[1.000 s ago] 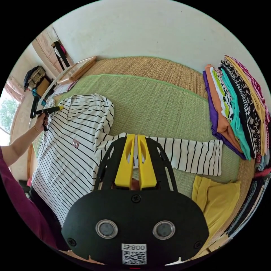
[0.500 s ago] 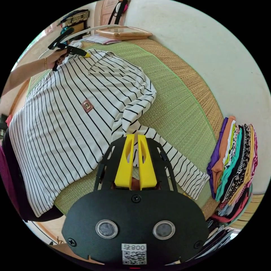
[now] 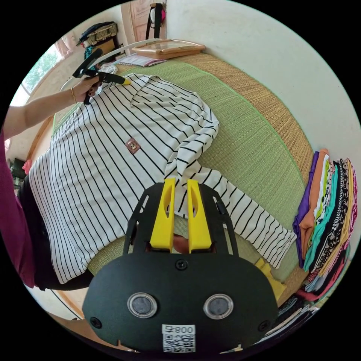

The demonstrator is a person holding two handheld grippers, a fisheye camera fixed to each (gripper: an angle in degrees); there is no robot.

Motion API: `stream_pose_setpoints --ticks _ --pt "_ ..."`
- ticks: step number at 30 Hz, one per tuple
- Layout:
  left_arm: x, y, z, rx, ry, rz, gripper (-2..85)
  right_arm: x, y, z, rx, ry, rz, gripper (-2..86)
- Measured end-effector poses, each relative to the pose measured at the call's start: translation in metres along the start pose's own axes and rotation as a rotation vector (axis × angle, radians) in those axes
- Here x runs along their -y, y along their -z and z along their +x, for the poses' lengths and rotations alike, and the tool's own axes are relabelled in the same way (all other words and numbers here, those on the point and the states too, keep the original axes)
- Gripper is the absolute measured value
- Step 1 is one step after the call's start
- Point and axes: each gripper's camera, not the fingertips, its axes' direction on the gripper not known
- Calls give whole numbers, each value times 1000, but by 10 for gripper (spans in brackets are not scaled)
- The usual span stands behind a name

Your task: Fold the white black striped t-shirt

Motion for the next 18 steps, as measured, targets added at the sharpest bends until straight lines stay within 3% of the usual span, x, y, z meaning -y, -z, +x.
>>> stream_pose_setpoints --ticks 8,13,15,18 --pt "0 10 -1 15 -14 -18 2 38 31 63 -178 -113 -24 2" --pt "-4 17 -4 13 -2 -2 2 53 -3 147 9 -286 -155 -2" --pt "-6 21 -4 16 2 -1 1 47 -25 160 -11 -373 -206 -3" --pt "-7 29 -3 30 -7 -7 1 24 -12 154 -7 -423 -128 -4"
